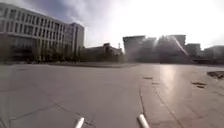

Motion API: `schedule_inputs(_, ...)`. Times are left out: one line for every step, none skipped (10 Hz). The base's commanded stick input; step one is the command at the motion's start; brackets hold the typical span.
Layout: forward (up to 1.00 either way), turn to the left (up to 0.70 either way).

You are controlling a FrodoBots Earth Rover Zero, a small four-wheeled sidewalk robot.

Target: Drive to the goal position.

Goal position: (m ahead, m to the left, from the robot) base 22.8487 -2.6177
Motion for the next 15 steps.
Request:
schedule_inputs(1.0, -0.27)
schedule_inputs(1.0, -0.27)
schedule_inputs(1.0, -0.27)
schedule_inputs(1.0, -0.27)
schedule_inputs(1.0, -0.27)
schedule_inputs(1.0, -0.27)
schedule_inputs(1.0, -0.27)
schedule_inputs(1.0, -0.27)
schedule_inputs(1.0, -0.27)
schedule_inputs(1.0, -0.27)
schedule_inputs(1.0, -0.27)
schedule_inputs(1.0, -0.27)
schedule_inputs(1.0, -0.27)
schedule_inputs(1.0, -0.2)
schedule_inputs(1.0, -0.07)
